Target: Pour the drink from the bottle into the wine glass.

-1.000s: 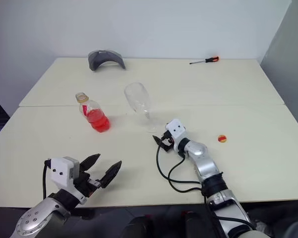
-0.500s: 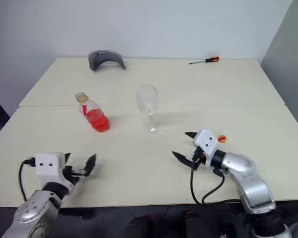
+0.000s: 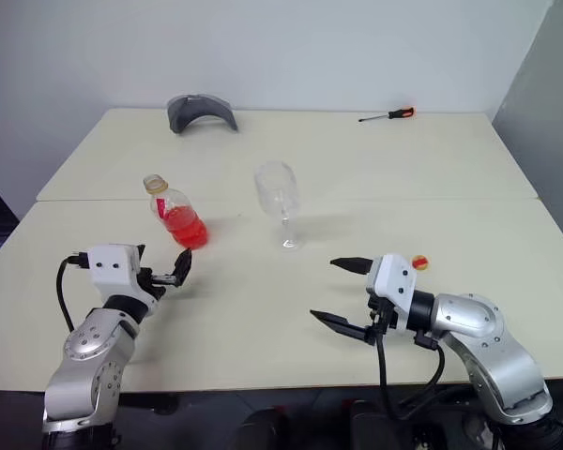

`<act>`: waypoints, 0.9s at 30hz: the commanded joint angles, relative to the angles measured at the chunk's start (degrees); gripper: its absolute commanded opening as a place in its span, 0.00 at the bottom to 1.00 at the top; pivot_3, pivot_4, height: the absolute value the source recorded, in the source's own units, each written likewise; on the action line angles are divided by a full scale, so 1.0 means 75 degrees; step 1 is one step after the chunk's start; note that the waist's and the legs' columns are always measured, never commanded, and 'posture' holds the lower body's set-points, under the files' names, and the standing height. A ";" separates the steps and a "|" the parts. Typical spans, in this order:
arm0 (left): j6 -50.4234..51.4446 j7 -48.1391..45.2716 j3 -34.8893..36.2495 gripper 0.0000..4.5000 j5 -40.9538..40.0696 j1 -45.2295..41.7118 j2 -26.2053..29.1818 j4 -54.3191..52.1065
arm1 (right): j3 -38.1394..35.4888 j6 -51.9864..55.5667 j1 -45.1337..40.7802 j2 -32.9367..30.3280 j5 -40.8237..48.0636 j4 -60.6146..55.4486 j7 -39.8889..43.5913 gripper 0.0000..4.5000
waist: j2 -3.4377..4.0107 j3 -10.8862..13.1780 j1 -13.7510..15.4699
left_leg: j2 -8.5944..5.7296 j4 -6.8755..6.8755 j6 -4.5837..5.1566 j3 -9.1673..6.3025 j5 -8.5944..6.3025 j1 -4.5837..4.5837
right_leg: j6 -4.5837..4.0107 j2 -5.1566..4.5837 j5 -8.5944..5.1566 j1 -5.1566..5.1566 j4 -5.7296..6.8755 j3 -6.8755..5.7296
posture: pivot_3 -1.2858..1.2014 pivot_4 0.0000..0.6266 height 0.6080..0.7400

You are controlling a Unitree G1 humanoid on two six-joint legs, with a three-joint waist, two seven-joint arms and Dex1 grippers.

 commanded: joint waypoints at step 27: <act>-0.1379 -0.1102 -0.0150 1.00 0.0309 -0.2755 0.0403 0.3111 | 0.0186 -0.0230 -0.0761 0.0307 -0.0268 0.0203 -0.0783 1.00 | 0.0000 0.0000 0.0088 | -0.0002 0.0013 -0.0004 0.0001 0.0002 -0.0005 | 0.0000 -0.0003 0.0001 -0.0004 0.0004 0.0000 | 0.52 0.24 1.00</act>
